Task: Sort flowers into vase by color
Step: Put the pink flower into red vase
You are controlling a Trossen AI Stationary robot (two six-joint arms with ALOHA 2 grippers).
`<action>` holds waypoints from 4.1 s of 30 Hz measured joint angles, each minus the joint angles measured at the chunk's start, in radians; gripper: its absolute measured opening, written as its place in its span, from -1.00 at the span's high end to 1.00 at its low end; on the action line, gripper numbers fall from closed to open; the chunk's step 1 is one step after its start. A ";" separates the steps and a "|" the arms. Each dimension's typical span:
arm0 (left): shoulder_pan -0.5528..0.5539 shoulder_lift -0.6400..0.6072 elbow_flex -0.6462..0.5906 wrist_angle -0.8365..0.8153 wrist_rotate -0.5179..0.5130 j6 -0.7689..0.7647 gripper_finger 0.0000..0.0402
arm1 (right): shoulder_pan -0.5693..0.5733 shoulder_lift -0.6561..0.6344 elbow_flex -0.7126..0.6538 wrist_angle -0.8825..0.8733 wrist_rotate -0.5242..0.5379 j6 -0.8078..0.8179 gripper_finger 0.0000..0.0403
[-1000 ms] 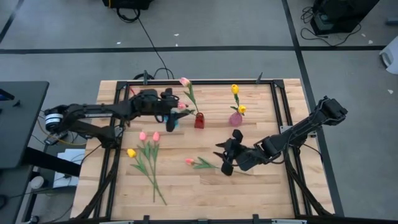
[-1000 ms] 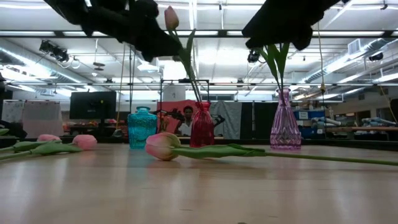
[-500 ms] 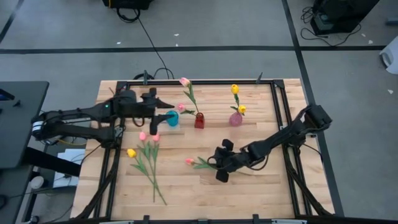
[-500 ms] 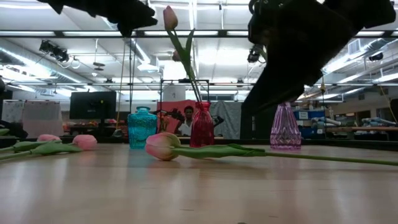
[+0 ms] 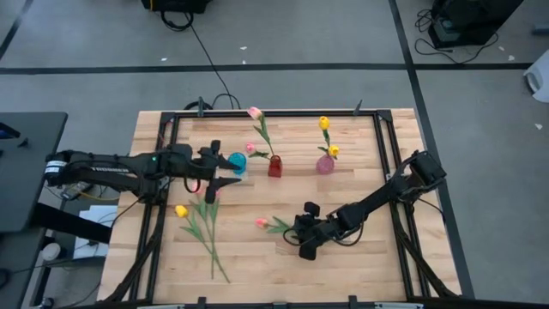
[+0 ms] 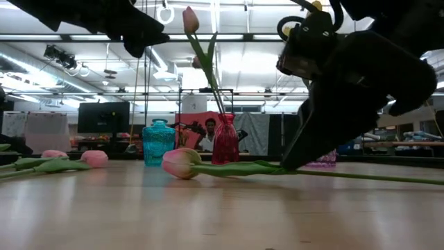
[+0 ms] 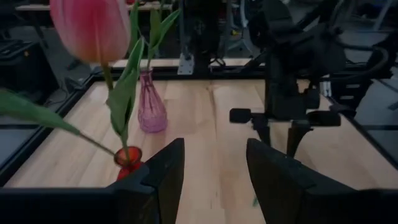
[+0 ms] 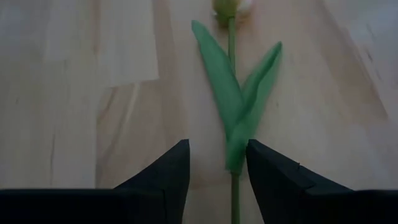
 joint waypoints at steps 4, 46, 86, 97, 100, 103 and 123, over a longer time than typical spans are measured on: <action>-0.007 0.000 -0.001 -0.003 -0.008 -0.018 0.11 | 0.007 0.006 0.001 -0.034 -0.020 0.014 0.23; -0.164 0.407 -0.058 0.636 -0.007 -0.024 0.11 | -0.064 -0.171 0.000 0.757 0.436 -0.660 0.86; -0.150 0.695 0.008 0.998 -0.071 -0.067 0.46 | -0.201 0.066 0.006 1.400 0.119 -0.797 0.86; -0.121 0.695 0.008 0.971 -0.018 -0.055 0.94 | -0.160 0.065 0.006 1.399 0.271 -0.867 0.85; -0.107 0.695 0.008 0.940 -0.011 -0.074 0.95 | -0.141 0.061 0.006 1.370 0.337 -0.866 0.75; -0.090 0.695 0.008 0.903 0.020 -0.100 0.96 | -0.115 0.044 0.006 1.286 0.421 -0.846 0.57; -0.049 0.694 0.115 0.583 0.082 -0.068 0.98 | -0.065 -0.054 0.006 0.888 0.658 -0.578 0.20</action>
